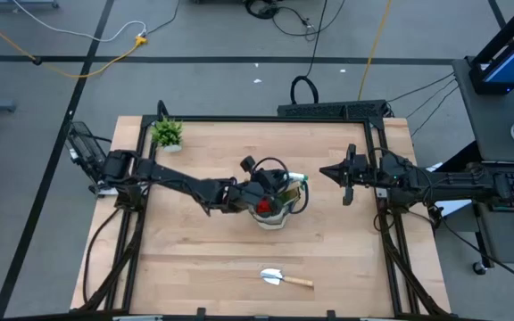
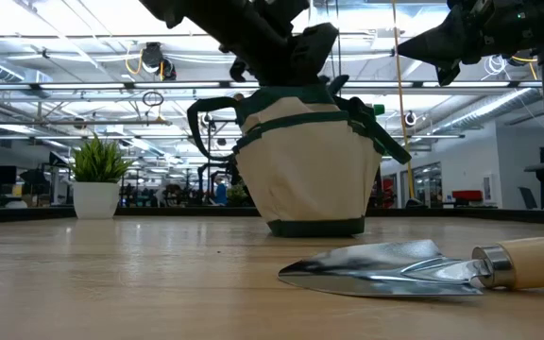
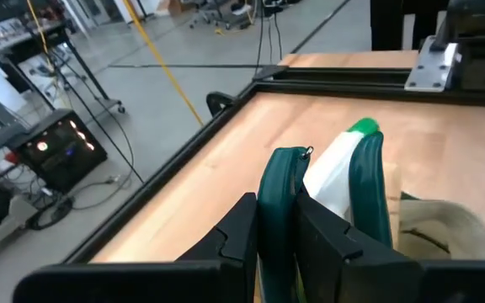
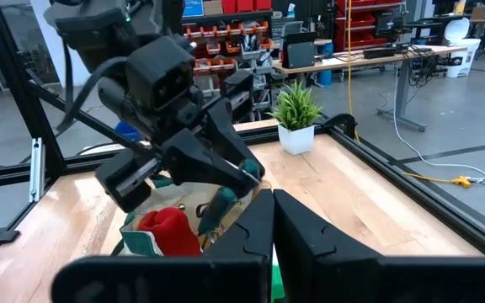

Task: Pick & Place Garden tools in Gardening bag
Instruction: Put the green shear scissors into the light brown gardening bag

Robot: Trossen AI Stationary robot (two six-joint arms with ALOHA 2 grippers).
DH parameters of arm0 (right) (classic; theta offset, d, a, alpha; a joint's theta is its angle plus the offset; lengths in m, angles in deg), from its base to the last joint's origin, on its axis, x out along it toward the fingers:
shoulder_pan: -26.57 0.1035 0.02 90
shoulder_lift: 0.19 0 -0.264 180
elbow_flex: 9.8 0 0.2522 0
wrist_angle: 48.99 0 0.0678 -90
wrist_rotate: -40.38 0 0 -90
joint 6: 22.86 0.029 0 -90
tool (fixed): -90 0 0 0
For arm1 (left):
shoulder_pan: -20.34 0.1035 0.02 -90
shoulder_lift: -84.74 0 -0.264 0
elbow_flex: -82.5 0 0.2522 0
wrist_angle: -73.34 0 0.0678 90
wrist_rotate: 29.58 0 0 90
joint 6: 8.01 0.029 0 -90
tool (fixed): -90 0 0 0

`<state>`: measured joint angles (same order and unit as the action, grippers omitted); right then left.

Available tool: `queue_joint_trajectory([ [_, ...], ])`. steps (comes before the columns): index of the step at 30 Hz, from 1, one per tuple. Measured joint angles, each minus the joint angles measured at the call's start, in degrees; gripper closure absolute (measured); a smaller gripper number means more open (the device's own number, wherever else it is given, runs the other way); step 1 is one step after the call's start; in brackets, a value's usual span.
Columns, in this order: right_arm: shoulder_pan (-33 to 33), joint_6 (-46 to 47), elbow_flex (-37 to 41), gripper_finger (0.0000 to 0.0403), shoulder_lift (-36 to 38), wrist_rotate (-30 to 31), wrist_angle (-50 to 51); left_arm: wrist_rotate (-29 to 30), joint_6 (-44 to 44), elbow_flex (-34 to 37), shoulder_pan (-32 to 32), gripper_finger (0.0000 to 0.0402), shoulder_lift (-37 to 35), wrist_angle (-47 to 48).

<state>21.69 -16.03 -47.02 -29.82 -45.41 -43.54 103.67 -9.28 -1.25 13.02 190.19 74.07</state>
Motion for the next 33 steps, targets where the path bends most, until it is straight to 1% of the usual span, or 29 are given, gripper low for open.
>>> queue_joint_trajectory([
  [3, 0.0, 0.0, 0.02, 0.0403, -0.02, 0.01, 0.0, -1.93, -0.99, 0.0, 0.36, 0.034, 0.0, 0.47],
  [6, 0.0, 0.0, 0.02, 0.0403, -0.02, 0.02, 0.02, -2.35, -2.42, 0.0, 0.31, 0.034, 0.0, 1.7],
  [15, 0.0, 0.0, 0.02, 0.0403, 0.0, 0.02, 0.01, -4.99, -2.02, -0.02, 0.29, 0.0339, 0.0, 4.45],
  [21, 0.0, 0.0, 0.02, 0.0403, -0.02, 0.02, -0.01, -9.06, -1.97, -0.02, 0.49, 0.0339, 0.0, 5.69],
  [29, 0.0, 0.0, 0.01, 0.0403, 0.0, 0.02, -0.01, -9.28, -2.04, -0.02, 0.44, 0.0338, 0.0, 7.23],
  [33, 0.0, 0.0, 0.02, 0.0403, 0.0, 0.01, -0.01, -9.19, -2.02, -0.02, 0.47, 0.032, 0.0, 6.65],
])
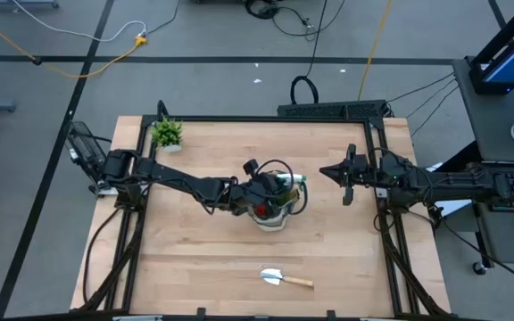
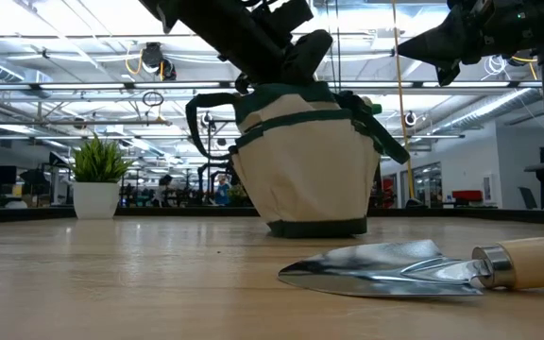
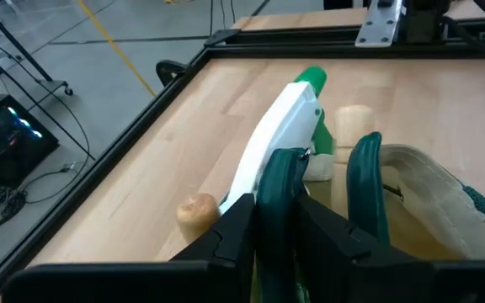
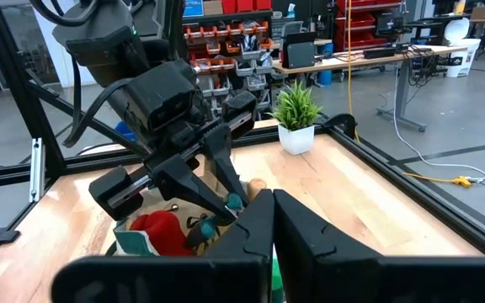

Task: Pick & Place Garden tools in Gardening bag
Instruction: Put the green shear scissors into the light brown gardening bag, then put the light brown trowel into the light brown gardening bag

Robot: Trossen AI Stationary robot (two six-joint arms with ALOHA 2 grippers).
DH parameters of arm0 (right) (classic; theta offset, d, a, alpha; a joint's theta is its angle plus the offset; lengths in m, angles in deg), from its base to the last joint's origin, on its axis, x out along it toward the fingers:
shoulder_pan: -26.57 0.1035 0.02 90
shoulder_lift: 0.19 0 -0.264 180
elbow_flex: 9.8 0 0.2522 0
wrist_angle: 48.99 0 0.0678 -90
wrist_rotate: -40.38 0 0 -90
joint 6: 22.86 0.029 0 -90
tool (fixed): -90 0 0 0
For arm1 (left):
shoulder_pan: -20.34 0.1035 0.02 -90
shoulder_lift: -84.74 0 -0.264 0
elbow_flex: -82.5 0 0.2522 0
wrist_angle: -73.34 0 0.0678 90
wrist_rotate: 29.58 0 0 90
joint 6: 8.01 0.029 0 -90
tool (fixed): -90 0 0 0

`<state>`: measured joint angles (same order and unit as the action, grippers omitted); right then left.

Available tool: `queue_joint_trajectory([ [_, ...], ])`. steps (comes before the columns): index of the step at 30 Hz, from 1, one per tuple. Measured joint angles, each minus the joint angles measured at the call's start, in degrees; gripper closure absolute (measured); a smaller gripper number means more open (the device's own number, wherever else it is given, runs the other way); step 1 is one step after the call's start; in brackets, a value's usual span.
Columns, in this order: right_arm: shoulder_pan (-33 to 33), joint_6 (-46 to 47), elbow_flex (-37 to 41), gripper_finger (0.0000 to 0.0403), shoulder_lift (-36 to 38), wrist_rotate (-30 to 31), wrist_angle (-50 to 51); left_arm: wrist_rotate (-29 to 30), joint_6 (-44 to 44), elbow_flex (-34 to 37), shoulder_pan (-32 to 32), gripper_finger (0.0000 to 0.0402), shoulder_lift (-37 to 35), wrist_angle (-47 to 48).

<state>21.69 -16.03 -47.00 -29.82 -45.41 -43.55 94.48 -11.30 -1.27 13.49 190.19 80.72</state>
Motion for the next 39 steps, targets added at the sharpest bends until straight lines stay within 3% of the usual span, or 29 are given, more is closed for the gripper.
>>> queue_joint_trajectory([
  [12, 0.0, 0.02, 0.0, 0.0403, -0.02, -0.01, 0.0, 0.46, 0.77, 0.0, -0.15, 0.0233, -0.37, -0.27],
  [19, 0.0, 0.16, 0.0, 0.0403, -0.01, -0.28, -0.02, 0.49, 4.64, -0.07, -2.03, 0.0209, -6.87, -4.18],
  [25, 0.0, 3.76, 0.0, 0.0403, 0.0, -7.37, -0.44, 0.5, -5.7, -0.09, -3.82, 0.0208, -14.04, -2.49],
  [30, 0.0, 5.54, 0.0, 0.0403, -0.02, -12.36, -0.46, -0.59, -10.25, -0.07, -5.99, 0.0208, -18.9, 7.74],
  [35, 0.07, 6.07, 0.0, 0.0403, -0.02, -21.16, -1.53, -0.68, -18.53, 0.0, -7.89, 0.0206, -21.44, 18.65],
  [39, 1.59, 6.12, 0.0, 0.0403, -0.02, -24.47, -5.43, -0.57, -24.11, -0.04, -9.05, 0.0206, -21.84, 20.91],
])
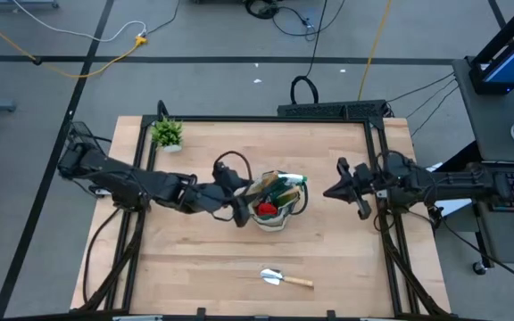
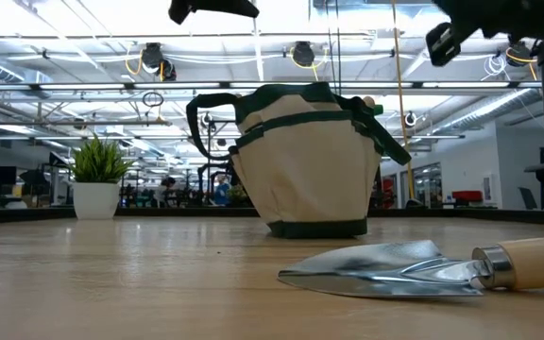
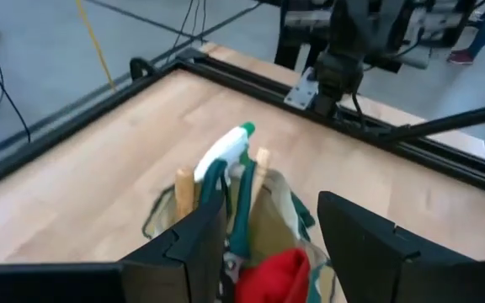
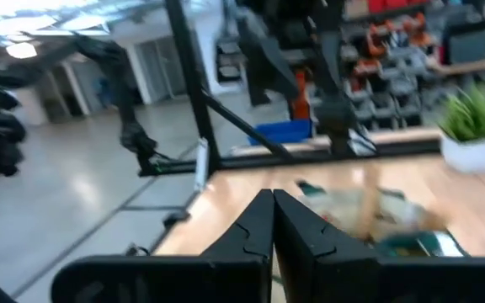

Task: Pick & Place Garden tools in Gardening bag
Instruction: Put the light brown trowel into the light brown gardening bag

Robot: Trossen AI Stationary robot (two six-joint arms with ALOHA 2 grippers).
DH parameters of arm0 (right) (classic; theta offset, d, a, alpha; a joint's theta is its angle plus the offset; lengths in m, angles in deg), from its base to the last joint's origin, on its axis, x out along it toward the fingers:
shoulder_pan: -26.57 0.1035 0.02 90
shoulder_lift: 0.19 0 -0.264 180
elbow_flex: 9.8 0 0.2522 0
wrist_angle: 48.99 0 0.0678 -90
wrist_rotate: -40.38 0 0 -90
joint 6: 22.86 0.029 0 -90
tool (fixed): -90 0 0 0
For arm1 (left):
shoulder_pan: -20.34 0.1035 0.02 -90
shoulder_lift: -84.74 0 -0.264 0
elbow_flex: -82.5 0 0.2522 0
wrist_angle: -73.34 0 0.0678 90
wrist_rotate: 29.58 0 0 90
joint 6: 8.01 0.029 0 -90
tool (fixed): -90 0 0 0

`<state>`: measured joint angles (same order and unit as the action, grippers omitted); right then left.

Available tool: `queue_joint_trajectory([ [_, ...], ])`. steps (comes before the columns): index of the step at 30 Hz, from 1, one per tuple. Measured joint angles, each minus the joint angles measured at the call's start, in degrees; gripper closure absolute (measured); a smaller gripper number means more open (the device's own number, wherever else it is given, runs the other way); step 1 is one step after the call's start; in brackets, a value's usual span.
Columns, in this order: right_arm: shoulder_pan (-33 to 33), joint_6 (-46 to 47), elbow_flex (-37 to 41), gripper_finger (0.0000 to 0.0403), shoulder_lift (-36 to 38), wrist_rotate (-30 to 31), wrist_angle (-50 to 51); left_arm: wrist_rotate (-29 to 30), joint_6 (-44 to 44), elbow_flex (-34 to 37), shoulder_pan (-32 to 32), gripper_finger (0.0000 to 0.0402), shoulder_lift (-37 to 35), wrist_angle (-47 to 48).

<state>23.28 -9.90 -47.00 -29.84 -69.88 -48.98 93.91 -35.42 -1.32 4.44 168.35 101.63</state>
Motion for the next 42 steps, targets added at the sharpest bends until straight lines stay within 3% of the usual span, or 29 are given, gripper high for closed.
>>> queue_joint_trajectory([
  [7, 5.98, -0.09, 0.0, 0.0403, -0.11, 1.39, -4.99, 0.66, -0.53, 0.35, -1.16, 0.0206, 0.11, 3.65],
  [12, 12.73, -0.15, 0.0, 0.0403, -1.43, 10.24, -7.23, 5.52, -2.97, 3.84, -3.12, 0.0206, -1.31, 3.49],
  [20, 23.88, -4.09, -0.29, 0.0403, -8.04, 22.84, -16.89, 7.55, -7.38, 12.48, -8.94, 0.0206, -6.93, 0.63],
  [27, 31.36, -9.16, -6.68, 0.0403, -17.69, 31.37, -17.68, 13.09, -10.76, 18.56, -16.71, 0.0206, -12.8, -0.96],
  [33, 35.64, -10.03, -15.46, 0.0403, -26.62, 32.49, -11.74, 16.23, -12.3, 21.88, -22.37, 0.0206, -16.13, -0.72],
  [42, 42.5, -3.38, -32.86, 0.0403, -38.87, 36.88, 10.73, 19.65, -15.62, 24.66, -27.74, 0.0206, -16.61, -0.46],
])
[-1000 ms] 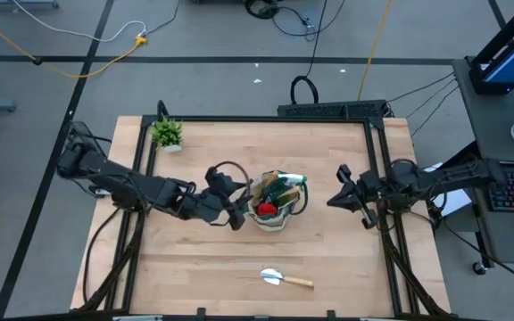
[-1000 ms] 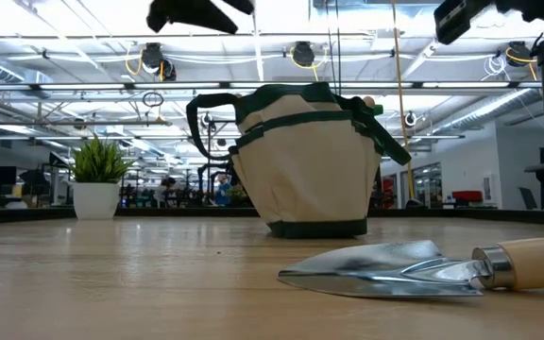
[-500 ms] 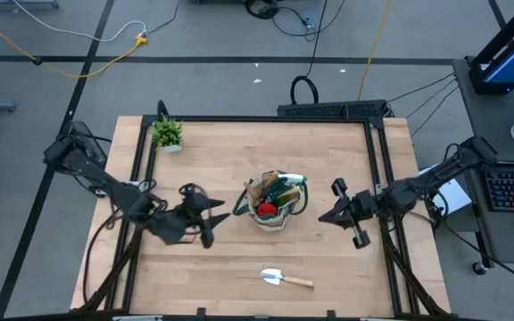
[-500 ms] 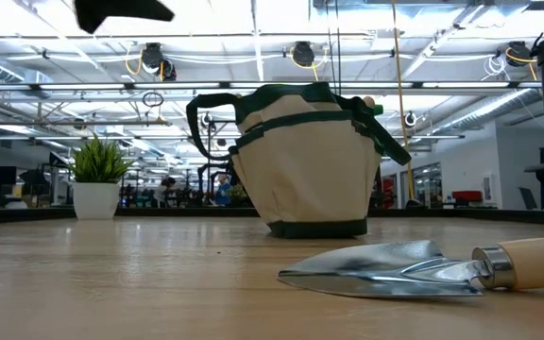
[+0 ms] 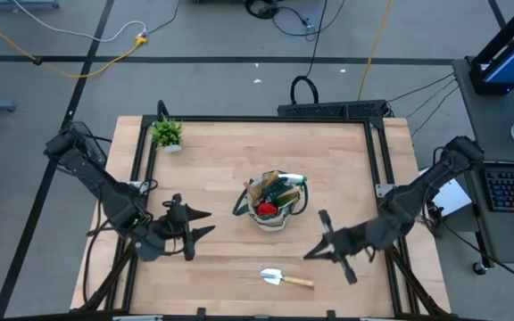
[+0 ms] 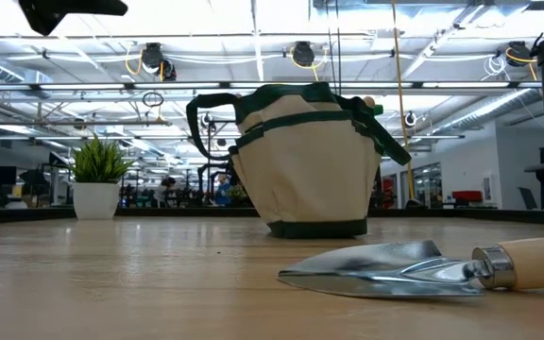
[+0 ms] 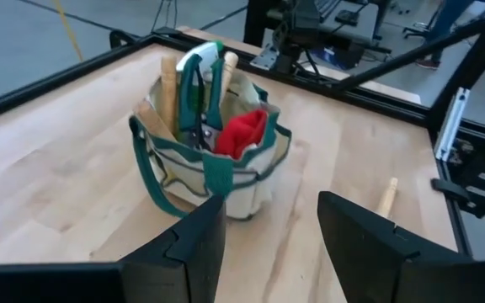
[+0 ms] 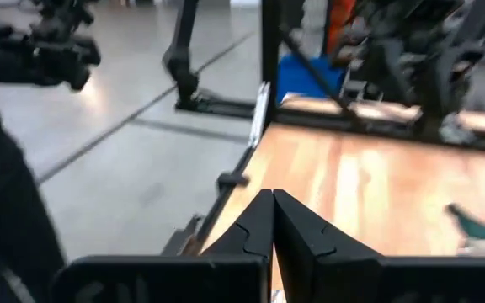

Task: Pick & Place Garden tools in Gardening bag
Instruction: Put the light brown trowel into the light brown gardening bag

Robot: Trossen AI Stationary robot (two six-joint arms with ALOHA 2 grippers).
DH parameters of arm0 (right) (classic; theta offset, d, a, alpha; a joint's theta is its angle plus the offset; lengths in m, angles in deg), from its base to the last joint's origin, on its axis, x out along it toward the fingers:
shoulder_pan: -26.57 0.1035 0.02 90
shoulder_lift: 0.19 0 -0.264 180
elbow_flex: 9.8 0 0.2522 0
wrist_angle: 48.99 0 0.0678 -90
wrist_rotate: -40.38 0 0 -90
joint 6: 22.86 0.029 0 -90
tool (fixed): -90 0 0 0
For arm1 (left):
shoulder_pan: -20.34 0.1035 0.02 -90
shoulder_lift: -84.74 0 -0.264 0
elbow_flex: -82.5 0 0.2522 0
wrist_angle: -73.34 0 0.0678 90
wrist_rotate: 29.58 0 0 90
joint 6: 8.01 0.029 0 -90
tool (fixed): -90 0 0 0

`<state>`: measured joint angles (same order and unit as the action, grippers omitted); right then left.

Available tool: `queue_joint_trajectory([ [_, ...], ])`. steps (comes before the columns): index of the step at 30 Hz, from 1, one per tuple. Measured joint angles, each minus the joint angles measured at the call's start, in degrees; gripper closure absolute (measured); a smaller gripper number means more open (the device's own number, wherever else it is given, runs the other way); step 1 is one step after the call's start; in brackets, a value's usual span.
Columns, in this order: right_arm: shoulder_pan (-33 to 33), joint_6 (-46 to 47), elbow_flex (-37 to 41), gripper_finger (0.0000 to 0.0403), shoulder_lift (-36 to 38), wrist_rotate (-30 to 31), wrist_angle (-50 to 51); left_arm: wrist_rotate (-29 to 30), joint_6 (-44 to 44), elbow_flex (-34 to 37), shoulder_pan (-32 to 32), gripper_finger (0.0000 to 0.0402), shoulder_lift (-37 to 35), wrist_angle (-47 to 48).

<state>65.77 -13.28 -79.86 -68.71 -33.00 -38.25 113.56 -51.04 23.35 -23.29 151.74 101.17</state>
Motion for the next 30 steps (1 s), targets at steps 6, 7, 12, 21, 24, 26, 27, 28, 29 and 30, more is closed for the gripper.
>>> queue_joint_trajectory([
  [6, 3.15, 6.59, -9.08, 0.0403, -8.17, 0.0, 9.81, 2.66, -0.79, 0.51, -3.3, 0.0206, 0.0, 1.28],
  [7, 3.55, 7.68, -10.25, 0.0403, -9.32, 0.02, 11.07, 3.27, -0.79, 0.51, -3.79, 0.0206, 0.0, 1.5],
  [12, 4.95, 12.25, -14.77, 0.0403, -14.64, -0.05, 15.81, 3.97, -2.25, 0.51, -6.37, 0.0206, 0.02, 3.29],
  [21, 5.23, 21.9, -17.84, 0.0403, -20.07, -0.34, 25.19, 2.37, -1.91, 0.51, -6.71, 0.0206, 0.04, 4.33],
  [24, 5.07, 25.15, -17.89, 0.0402, -20.58, -0.4, 26.98, 1.34, -0.44, 0.51, -5.54, 0.0206, 0.04, 4.35],
  [26, 4.94, 27.7, -17.9, 0.0396, -20.58, -0.37, 27.97, 1.33, -0.15, 0.94, -4.71, 0.0206, 0.04, 4.09],
  [27, 4.72, 28.98, -17.91, 0.0392, -20.56, -0.42, 28.51, 1.33, -0.27, 1.48, -4.26, 0.0206, 0.04, 3.89],
  [28, 4.54, 30.3, -17.91, 0.0386, -20.56, -0.4, 29.24, 1.29, -0.58, 2.17, -3.84, 0.0206, 0.04, 3.57],
  [29, 4.35, 31.44, -17.91, 0.038, -20.56, -0.41, 29.82, 1.01, -0.68, 2.97, -3.54, 0.0206, 0.05, 2.66],
  [30, 4.26, 32.31, -17.91, 0.0373, -20.56, -0.42, 30.17, 0.87, -0.67, 3.76, -3.3, 0.0206, 0.04, 1.38],
])
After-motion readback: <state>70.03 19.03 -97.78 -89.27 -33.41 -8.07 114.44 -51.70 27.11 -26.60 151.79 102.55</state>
